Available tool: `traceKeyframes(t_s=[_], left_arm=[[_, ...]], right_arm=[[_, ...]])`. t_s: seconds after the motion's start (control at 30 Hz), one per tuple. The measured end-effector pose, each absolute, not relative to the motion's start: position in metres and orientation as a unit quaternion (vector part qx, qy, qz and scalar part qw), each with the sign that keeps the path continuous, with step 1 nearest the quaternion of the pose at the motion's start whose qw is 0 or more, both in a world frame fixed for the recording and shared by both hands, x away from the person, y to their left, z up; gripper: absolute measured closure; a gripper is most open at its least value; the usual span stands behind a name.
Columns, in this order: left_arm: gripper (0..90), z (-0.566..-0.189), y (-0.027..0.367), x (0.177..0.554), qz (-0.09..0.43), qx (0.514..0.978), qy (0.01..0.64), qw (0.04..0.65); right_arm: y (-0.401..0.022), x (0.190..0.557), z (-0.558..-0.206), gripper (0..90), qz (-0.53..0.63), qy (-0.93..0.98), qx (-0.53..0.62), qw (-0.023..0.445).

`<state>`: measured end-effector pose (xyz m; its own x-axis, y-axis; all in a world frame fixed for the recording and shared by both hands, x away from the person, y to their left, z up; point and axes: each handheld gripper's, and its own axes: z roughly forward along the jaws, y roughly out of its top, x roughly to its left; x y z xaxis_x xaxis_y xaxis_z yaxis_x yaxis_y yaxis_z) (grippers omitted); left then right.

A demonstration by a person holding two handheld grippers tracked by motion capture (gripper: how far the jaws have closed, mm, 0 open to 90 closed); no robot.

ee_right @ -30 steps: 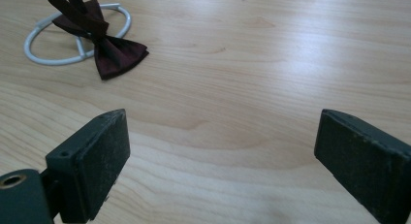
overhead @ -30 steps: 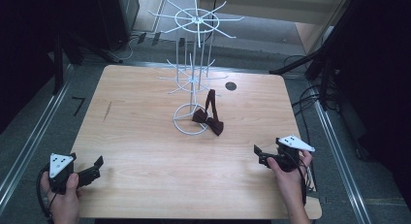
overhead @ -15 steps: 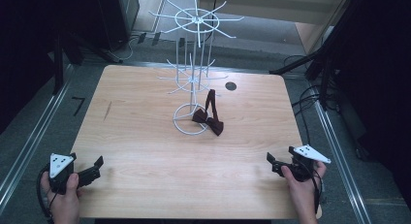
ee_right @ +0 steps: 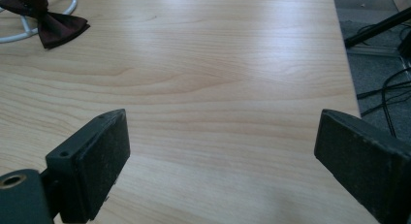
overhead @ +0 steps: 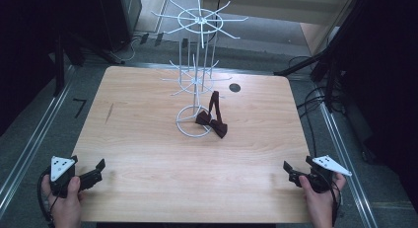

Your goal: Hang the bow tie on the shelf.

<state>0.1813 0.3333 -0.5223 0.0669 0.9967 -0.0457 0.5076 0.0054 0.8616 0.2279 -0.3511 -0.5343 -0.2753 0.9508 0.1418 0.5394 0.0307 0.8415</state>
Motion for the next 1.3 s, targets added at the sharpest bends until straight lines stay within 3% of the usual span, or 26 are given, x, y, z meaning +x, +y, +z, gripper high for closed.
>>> traceKeyframes(t_s=[0.5,1.3], left_arm=[[8.4,-0.522,0.333,0.181,0.326,0.627,0.6,0.375],[8.4,-0.522,0.333,0.183,0.321,0.626,0.604,0.374]], right_arm=[[-0.388,0.204,-0.539,5.8,0.421,0.652,0.577,0.253],[-0.409,0.184,-0.553,9.6,0.484,0.598,0.594,0.237]])
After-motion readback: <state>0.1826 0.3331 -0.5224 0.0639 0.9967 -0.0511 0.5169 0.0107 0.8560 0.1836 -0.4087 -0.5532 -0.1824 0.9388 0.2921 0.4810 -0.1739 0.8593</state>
